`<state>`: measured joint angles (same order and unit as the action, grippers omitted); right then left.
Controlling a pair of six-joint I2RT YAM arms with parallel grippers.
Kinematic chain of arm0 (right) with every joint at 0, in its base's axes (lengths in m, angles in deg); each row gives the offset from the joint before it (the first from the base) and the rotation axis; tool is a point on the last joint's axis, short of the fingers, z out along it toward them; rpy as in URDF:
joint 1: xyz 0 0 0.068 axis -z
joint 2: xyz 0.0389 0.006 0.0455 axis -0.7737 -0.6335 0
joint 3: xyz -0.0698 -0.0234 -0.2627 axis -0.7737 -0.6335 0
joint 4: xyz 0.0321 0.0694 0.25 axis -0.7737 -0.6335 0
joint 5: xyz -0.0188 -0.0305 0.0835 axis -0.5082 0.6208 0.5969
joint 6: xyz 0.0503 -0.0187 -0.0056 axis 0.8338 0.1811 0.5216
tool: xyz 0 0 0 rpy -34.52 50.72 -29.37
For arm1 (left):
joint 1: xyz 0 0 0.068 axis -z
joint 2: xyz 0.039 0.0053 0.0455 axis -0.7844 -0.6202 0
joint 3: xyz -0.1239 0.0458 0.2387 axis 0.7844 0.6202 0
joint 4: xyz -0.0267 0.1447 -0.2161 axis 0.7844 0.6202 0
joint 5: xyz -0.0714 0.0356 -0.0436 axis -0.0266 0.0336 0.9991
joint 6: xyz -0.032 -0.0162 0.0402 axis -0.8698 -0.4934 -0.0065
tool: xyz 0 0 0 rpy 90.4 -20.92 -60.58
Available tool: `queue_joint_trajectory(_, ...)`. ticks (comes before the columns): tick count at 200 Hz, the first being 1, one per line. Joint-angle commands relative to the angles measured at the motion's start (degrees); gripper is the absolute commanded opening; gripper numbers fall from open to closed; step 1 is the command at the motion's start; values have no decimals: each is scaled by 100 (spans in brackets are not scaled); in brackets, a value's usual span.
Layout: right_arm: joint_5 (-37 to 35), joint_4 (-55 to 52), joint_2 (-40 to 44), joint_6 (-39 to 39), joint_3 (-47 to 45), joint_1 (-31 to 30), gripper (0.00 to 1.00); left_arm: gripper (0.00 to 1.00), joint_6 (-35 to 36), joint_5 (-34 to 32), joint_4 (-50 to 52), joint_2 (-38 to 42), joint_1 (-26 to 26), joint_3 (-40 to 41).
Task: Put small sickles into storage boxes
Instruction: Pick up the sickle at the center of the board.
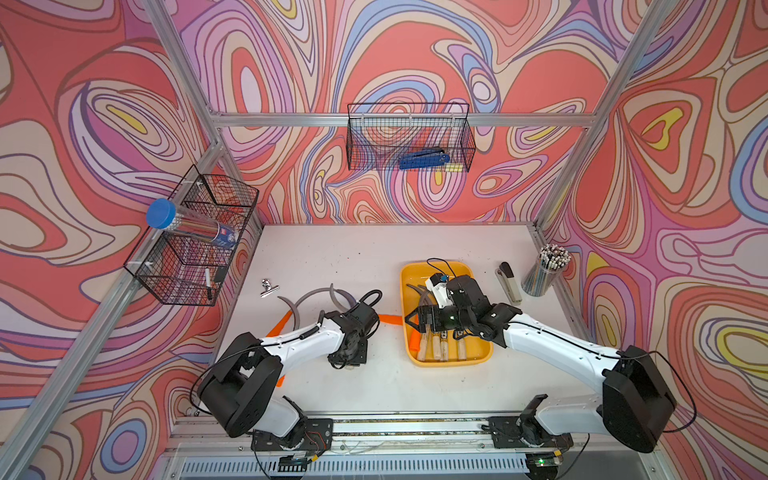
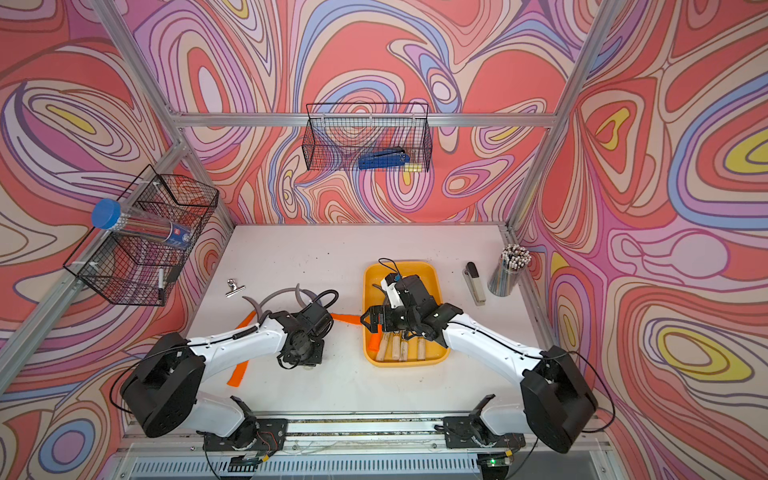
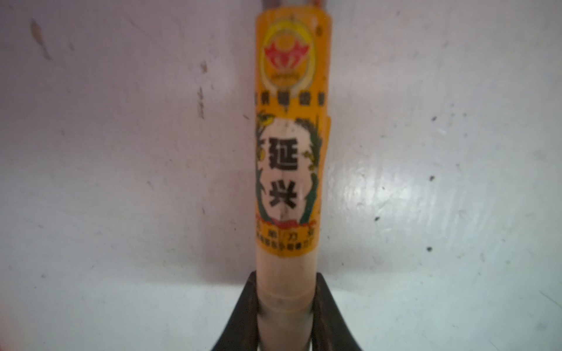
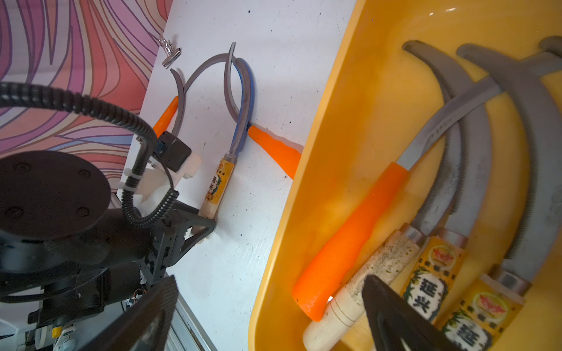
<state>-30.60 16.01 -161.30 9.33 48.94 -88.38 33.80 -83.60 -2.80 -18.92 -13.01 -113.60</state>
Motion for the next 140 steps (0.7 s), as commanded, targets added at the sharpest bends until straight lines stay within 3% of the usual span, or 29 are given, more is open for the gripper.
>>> queue_joint_trajectory(1,-66,134,0,84,139,-45,98,0,54,164,602,320,37,-280)
queue_joint_trajectory(65,53,524,-228,411,139,-45,98,0,192,-97,879,907,38,-709)
queue_joint_trajectory(140,162,1066,-473,916,193,-45,98,0,418,311,-75,1059,37,-733)
